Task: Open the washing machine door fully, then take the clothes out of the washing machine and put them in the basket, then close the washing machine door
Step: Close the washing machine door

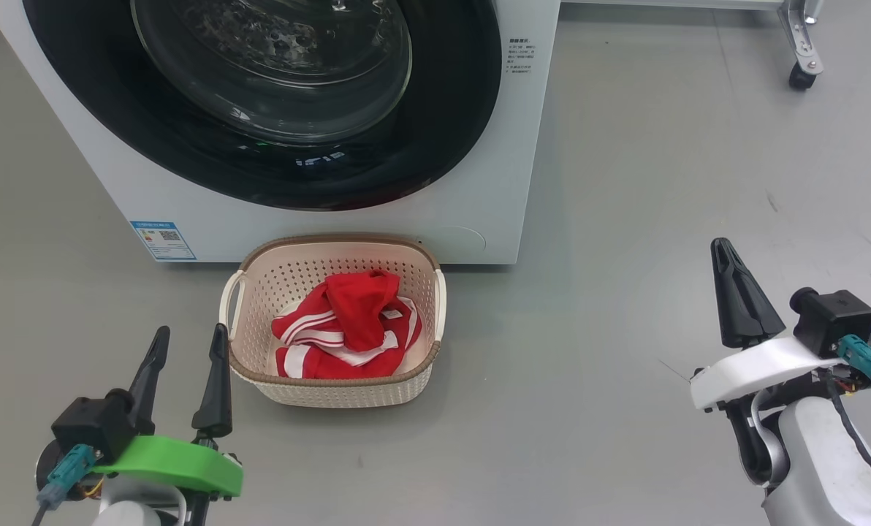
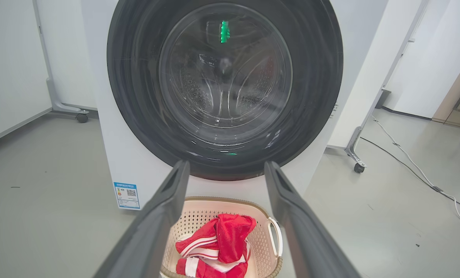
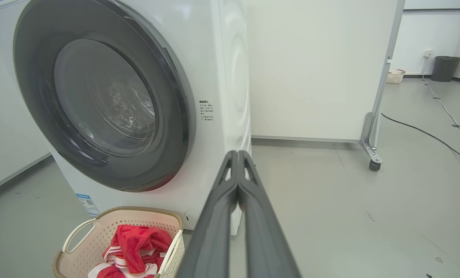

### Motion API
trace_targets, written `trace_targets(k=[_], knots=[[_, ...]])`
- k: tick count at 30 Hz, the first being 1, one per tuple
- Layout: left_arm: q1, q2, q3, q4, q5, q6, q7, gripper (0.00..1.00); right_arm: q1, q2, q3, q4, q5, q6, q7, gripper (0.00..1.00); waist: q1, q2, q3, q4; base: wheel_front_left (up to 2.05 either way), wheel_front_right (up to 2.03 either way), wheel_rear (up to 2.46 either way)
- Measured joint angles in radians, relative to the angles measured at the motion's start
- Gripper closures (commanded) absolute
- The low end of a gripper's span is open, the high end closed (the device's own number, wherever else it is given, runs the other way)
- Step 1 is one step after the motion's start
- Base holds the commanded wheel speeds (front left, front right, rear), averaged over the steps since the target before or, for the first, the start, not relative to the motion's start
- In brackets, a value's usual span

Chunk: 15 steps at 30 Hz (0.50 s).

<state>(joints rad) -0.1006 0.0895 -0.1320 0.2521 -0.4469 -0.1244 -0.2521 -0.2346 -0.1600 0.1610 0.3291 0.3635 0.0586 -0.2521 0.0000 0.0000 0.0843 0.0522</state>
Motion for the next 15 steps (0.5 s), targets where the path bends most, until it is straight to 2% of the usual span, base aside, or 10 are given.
trace_targets(k=[1, 3, 4, 15], knots=[[0.0, -0.001, 0.002, -0.001, 0.0, 0.0, 0.0, 0.0, 0.009, 0.002, -0.004, -0.004, 0.0, 0.0, 0.0, 1.0, 0.0, 0.0, -0.001, -0.002, 0.0, 0.0, 0.0], [0.0, -0.003, 0.015, -0.002, 0.0, 0.0, 0.0, 0.0, 0.024, 0.006, -0.012, -0.014, -0.001, -0.009, 0.0, 0.38, 0.0, 0.0, -0.001, -0.004, 0.0, 0.0, 0.0], [0.001, -0.004, 0.024, -0.003, 0.0, 0.0, 0.0, 0.0, 0.028, 0.005, -0.014, -0.019, -0.005, -0.01, 0.0, 0.0, 0.0, 0.0, -0.001, -0.005, 0.0, 0.0, 0.0], [0.003, -0.008, 0.049, -0.019, 0.008, 0.0, 0.0, 0.0, 0.074, 0.033, -0.025, -0.059, -0.015, -0.01, 0.0, 0.0, 0.0, 0.0, 0.006, -0.012, 0.0, 0.0, 0.0]])
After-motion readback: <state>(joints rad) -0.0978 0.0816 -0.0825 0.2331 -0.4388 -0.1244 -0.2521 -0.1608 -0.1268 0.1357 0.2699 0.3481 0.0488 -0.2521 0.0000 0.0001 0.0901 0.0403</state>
